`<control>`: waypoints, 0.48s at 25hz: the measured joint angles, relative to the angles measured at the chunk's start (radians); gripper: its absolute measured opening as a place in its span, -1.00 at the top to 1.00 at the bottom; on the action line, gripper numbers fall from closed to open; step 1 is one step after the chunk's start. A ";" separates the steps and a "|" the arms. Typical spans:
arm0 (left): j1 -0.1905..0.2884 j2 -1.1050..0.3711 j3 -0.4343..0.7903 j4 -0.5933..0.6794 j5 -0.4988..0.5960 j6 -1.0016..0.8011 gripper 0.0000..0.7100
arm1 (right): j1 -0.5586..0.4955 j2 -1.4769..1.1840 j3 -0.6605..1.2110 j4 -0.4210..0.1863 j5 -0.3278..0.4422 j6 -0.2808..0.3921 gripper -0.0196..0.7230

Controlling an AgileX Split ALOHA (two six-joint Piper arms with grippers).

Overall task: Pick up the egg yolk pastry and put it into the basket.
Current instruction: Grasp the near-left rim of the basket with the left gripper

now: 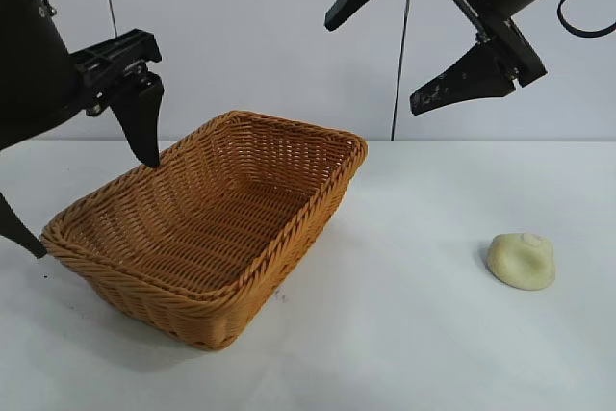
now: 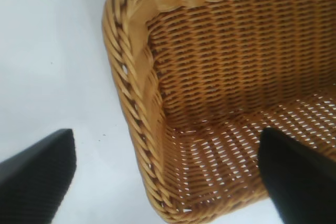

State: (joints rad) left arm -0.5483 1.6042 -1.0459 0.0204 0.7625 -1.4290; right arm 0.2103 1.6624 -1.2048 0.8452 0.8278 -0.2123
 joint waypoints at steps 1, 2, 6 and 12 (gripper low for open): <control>0.000 0.004 0.000 -0.007 -0.013 -0.001 -0.94 | 0.000 0.000 0.000 0.000 0.000 0.000 -0.92; 0.000 0.010 0.000 -0.012 -0.023 -0.001 -0.94 | 0.000 0.000 0.000 0.000 0.000 0.000 -0.92; 0.000 0.036 0.020 -0.020 -0.046 -0.002 -0.94 | 0.000 0.000 0.000 0.000 0.003 0.000 -0.92; 0.000 0.043 0.113 -0.033 -0.134 -0.027 -0.94 | 0.000 0.000 0.000 0.000 0.011 0.000 -0.92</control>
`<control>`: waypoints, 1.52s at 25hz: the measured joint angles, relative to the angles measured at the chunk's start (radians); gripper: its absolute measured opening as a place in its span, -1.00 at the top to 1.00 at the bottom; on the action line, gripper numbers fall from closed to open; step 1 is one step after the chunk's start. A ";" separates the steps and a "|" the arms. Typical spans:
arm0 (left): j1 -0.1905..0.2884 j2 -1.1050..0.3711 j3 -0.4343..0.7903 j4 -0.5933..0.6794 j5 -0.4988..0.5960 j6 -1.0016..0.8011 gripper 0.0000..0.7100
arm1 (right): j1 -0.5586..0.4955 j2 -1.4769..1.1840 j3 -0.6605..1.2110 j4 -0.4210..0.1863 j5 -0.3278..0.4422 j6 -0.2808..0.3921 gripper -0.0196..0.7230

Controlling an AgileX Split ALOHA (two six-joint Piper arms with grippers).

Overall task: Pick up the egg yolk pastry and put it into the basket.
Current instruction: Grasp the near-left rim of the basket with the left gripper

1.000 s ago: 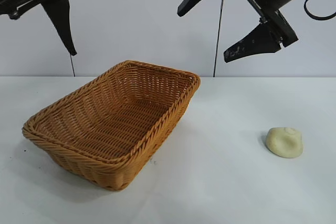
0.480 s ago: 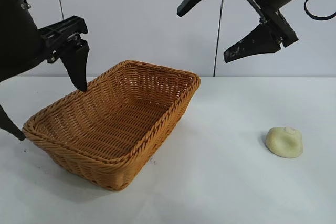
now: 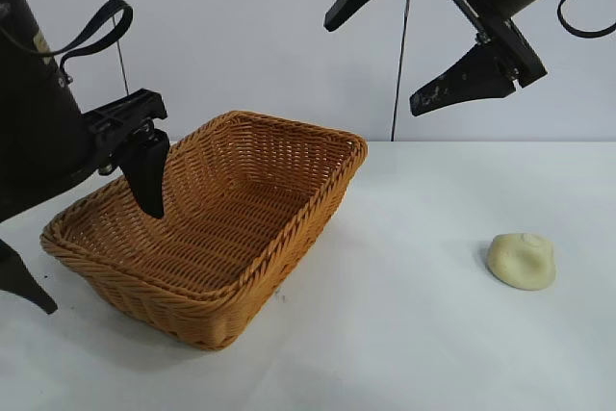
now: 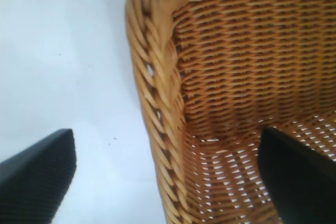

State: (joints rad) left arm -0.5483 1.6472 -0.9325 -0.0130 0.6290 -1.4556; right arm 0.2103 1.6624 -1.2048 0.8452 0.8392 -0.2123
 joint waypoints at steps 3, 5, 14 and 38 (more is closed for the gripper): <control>0.000 0.000 0.030 -0.001 -0.056 -0.001 -0.94 | 0.000 0.000 0.000 0.000 0.010 0.000 -0.92; 0.000 0.000 0.035 -0.001 -0.069 -0.001 -0.94 | 0.000 0.000 0.000 -0.003 0.016 0.000 -0.92; 0.003 0.070 0.037 -0.001 -0.151 -0.001 -0.94 | 0.000 0.000 0.000 -0.007 0.017 0.000 -0.92; 0.084 0.198 0.037 -0.108 -0.247 0.178 -0.76 | 0.000 0.000 0.000 -0.009 0.020 0.000 -0.92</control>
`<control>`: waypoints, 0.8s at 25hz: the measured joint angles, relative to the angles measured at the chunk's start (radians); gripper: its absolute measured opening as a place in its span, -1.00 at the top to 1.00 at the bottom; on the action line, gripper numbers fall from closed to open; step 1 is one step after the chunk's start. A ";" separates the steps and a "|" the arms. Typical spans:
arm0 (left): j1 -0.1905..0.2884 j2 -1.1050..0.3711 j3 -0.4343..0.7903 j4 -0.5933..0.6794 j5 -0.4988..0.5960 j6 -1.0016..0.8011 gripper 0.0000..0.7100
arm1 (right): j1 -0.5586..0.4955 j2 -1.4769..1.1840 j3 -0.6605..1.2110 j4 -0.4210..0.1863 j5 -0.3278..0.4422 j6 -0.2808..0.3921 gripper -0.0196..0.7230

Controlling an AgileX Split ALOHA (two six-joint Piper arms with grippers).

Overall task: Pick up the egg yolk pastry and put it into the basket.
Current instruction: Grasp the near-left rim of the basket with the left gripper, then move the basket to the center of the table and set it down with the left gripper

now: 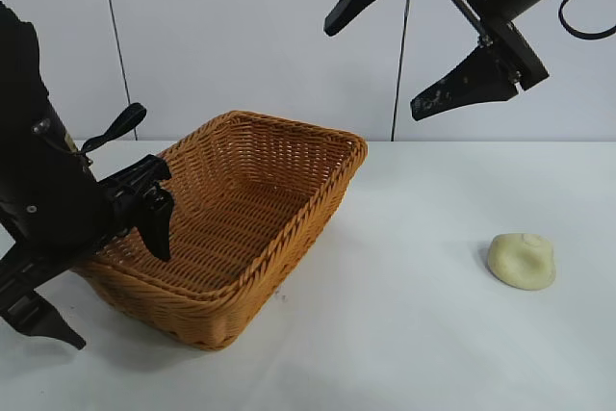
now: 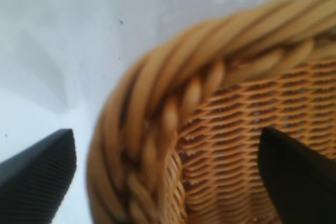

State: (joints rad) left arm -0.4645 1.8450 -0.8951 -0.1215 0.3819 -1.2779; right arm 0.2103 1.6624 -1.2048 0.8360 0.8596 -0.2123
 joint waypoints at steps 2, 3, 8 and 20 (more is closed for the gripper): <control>0.000 0.000 0.000 -0.018 0.002 0.009 -0.54 | 0.000 0.000 0.000 0.000 0.000 0.000 -0.92; 0.000 0.000 0.000 -0.024 0.003 0.009 -0.39 | 0.000 0.000 0.000 0.000 0.000 0.000 -0.92; 0.000 0.000 0.000 -0.031 0.031 0.013 0.48 | 0.000 0.000 0.000 0.000 0.000 0.000 -0.92; 0.095 -0.028 -0.099 -0.179 0.170 0.331 0.68 | 0.000 0.000 0.000 -0.010 0.001 0.001 -0.92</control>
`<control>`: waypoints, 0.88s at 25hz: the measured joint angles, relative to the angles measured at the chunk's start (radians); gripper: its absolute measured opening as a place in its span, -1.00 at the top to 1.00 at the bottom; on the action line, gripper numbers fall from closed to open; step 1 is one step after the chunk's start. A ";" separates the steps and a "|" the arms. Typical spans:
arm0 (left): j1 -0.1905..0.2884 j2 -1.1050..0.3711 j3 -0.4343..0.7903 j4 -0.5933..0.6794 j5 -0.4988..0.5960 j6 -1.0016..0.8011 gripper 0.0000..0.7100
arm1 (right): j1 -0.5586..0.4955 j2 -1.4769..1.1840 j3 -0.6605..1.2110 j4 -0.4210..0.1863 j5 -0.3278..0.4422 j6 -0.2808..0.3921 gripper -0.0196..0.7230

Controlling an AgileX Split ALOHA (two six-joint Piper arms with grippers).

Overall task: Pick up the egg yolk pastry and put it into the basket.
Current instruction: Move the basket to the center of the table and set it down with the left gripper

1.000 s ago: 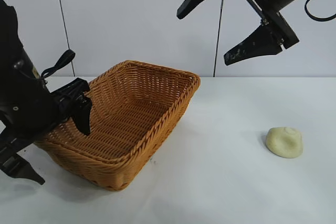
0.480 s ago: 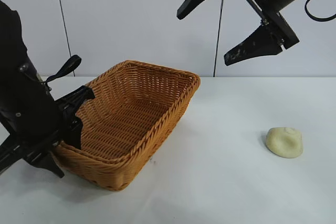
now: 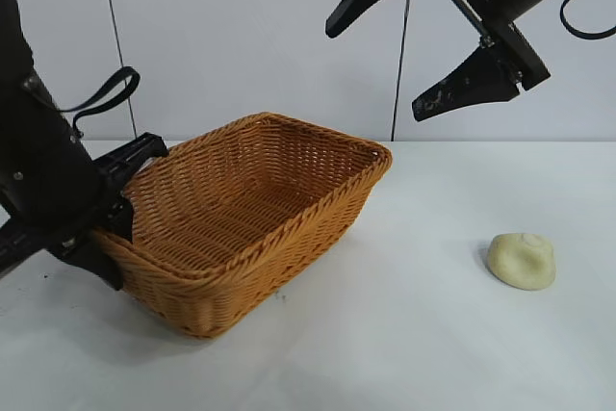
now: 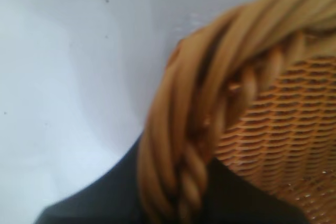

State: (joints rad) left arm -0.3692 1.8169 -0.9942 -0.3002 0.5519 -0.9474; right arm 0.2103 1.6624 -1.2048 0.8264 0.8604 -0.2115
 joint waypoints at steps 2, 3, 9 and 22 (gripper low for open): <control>0.022 0.001 -0.048 -0.033 0.050 0.112 0.68 | 0.000 0.000 0.000 0.000 0.000 0.000 -0.92; 0.032 0.001 -0.068 -0.047 0.068 0.157 0.68 | 0.000 0.000 0.000 0.000 0.000 0.000 -0.92; 0.064 0.033 -0.199 -0.061 0.178 0.346 0.68 | 0.000 0.000 0.000 0.000 0.000 0.000 -0.92; 0.066 0.241 -0.453 -0.058 0.387 0.731 0.68 | 0.000 0.000 0.000 -0.001 0.019 0.000 -0.92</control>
State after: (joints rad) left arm -0.3035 2.0577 -1.4471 -0.3579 0.9389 -0.2167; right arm 0.2103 1.6624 -1.2048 0.8255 0.8794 -0.2115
